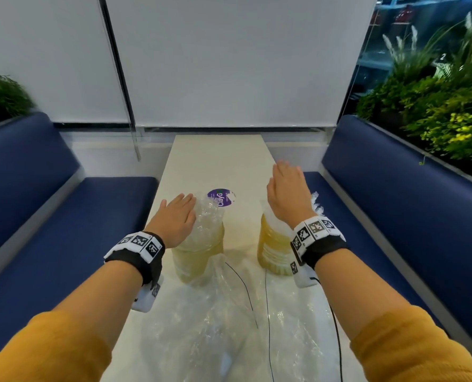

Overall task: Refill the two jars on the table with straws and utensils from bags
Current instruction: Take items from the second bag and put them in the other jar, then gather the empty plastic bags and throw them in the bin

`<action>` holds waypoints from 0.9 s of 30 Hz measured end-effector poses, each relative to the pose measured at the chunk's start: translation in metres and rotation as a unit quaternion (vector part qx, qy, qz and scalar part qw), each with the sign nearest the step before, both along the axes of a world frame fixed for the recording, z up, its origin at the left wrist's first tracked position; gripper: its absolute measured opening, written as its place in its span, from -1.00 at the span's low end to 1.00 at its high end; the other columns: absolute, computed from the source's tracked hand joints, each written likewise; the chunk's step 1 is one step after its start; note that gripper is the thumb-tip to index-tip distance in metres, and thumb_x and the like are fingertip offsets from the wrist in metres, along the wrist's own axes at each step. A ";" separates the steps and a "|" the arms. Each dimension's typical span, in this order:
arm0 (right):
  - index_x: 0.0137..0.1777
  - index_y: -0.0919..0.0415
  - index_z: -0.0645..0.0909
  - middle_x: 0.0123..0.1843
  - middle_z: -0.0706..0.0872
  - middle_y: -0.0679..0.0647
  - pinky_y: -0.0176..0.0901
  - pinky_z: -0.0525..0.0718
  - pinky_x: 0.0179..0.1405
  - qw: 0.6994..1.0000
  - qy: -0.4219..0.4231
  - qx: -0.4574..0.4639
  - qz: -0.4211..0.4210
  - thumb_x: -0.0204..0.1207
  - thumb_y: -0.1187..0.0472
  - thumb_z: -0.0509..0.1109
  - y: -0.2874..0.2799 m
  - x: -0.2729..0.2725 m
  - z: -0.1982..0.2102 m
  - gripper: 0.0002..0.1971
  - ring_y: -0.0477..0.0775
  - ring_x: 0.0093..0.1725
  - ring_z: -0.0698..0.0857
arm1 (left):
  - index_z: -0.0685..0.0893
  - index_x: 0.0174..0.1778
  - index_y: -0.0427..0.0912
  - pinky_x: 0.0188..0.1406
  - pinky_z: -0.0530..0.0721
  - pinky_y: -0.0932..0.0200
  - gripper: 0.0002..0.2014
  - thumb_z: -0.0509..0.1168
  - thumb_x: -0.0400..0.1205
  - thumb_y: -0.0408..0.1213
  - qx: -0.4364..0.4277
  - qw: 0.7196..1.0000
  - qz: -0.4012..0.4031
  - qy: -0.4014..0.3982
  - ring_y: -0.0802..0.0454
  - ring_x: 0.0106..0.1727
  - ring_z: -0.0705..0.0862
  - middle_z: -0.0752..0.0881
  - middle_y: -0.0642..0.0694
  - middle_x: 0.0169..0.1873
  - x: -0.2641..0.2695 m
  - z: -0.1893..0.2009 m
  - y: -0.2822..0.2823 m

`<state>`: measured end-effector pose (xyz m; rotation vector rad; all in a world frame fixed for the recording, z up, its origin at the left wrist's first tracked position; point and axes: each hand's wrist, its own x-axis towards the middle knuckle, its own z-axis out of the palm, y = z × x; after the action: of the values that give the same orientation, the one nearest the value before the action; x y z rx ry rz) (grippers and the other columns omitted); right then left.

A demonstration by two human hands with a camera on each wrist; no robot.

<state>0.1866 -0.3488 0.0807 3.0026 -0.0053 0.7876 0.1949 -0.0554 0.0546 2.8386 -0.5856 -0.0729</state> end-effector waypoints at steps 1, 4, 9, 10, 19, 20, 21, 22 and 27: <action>0.43 0.32 0.49 0.43 0.57 0.20 0.15 0.39 0.57 0.999 0.001 0.010 -0.032 0.74 0.11 -0.03 -0.007 -0.001 0.001 -0.56 0.20 0.44 0.51 | 0.06 0.79 -0.17 0.75 -0.10 -0.20 -0.45 -0.12 0.85 -0.14 0.001 1.000 0.002 -0.006 -0.03 0.80 0.00 0.07 -0.07 0.79 -0.002 0.002 0.000; 0.47 0.34 0.49 0.47 0.57 0.23 0.21 0.28 0.64 0.988 0.104 0.046 -0.102 0.75 0.10 -0.05 -0.027 -0.008 -0.020 -0.53 0.22 0.51 0.47 | 0.25 0.74 -0.12 0.74 0.00 -0.18 -0.47 0.06 0.83 -0.10 -0.049 0.995 0.011 -0.085 -0.08 0.76 0.15 0.17 -0.07 0.76 -0.018 0.012 -0.003; 0.24 0.24 0.58 0.25 0.67 0.15 0.23 0.37 0.56 0.993 0.046 0.092 -0.052 0.73 0.11 0.00 -0.030 -0.012 -0.026 -0.63 0.20 0.36 0.56 | 0.72 0.19 -0.06 0.19 0.50 0.29 -0.82 0.28 0.72 -0.28 -0.176 0.947 -0.087 -0.255 0.18 0.20 0.60 0.66 0.05 0.26 -0.083 0.020 -0.020; 0.23 0.25 0.59 0.23 0.68 0.15 0.24 0.37 0.55 0.992 0.020 0.104 -0.064 0.72 0.11 0.02 -0.030 -0.014 -0.021 -0.64 0.20 0.35 0.57 | 0.73 0.10 -0.04 0.02 0.49 0.42 -0.86 0.29 0.70 -0.30 -0.175 0.948 -0.109 -0.244 0.32 0.02 0.59 0.67 0.11 0.12 -0.098 0.018 -0.022; 0.28 0.15 0.66 0.26 0.67 0.10 0.14 0.59 0.25 0.958 -0.172 0.230 0.003 0.71 0.05 0.18 -0.022 -0.086 -0.041 -0.68 0.14 0.26 0.56 | 0.60 -0.04 0.03 -0.29 0.65 0.08 -0.84 0.18 0.73 -0.01 -0.055 0.976 0.207 -0.028 0.05 -0.25 0.67 0.73 0.07 -0.17 -0.175 -0.078 0.000; 0.17 0.09 0.68 0.10 0.69 0.01 0.11 0.61 0.09 0.956 -0.170 0.232 0.057 0.70 -0.01 0.20 -0.004 -0.106 -0.044 -0.71 0.07 0.10 0.57 | 0.61 0.10 0.00 -0.15 0.68 0.06 -0.79 0.17 0.73 0.01 -0.040 0.968 0.248 -0.005 -0.01 -0.07 0.69 0.72 0.01 0.01 -0.178 -0.093 0.008; 0.12 0.04 0.68 -0.01 0.69 -0.07 0.07 0.62 0.02 0.957 -0.110 0.245 0.114 0.68 -0.13 0.21 0.017 -0.124 -0.051 -0.68 0.01 0.01 0.58 | 0.58 0.28 -0.05 0.00 0.68 0.02 -0.69 0.16 0.74 0.02 -0.026 0.963 0.269 0.009 -0.06 0.13 0.65 0.67 -0.04 0.19 -0.179 -0.108 0.016; 0.12 -0.02 0.68 -0.08 0.68 -0.14 0.02 0.64 -0.01 0.953 -0.019 0.260 0.151 0.63 -0.28 0.21 0.039 -0.140 -0.060 -0.60 -0.05 -0.03 0.61 | 0.50 0.45 -0.09 0.12 0.66 -0.02 -0.58 0.15 0.74 0.03 -0.011 0.960 0.278 0.019 -0.10 0.30 0.59 0.59 -0.07 0.35 -0.179 -0.121 0.023; 0.13 -0.08 0.67 -0.21 0.77 -0.13 0.00 0.73 -0.04 0.927 0.184 0.288 0.154 0.57 -0.26 0.36 0.107 -0.177 -0.108 -0.68 -0.11 -0.10 0.73 | -0.05 0.78 -0.01 0.29 0.56 -0.14 -0.26 0.08 0.74 0.15 0.036 0.958 0.272 0.079 -0.14 0.47 0.47 0.42 -0.10 0.52 -0.173 -0.156 0.039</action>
<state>0.0095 -0.2418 -0.0278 3.7315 0.3059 0.2326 0.0220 -0.0169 -0.1013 2.9159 0.2440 -0.2208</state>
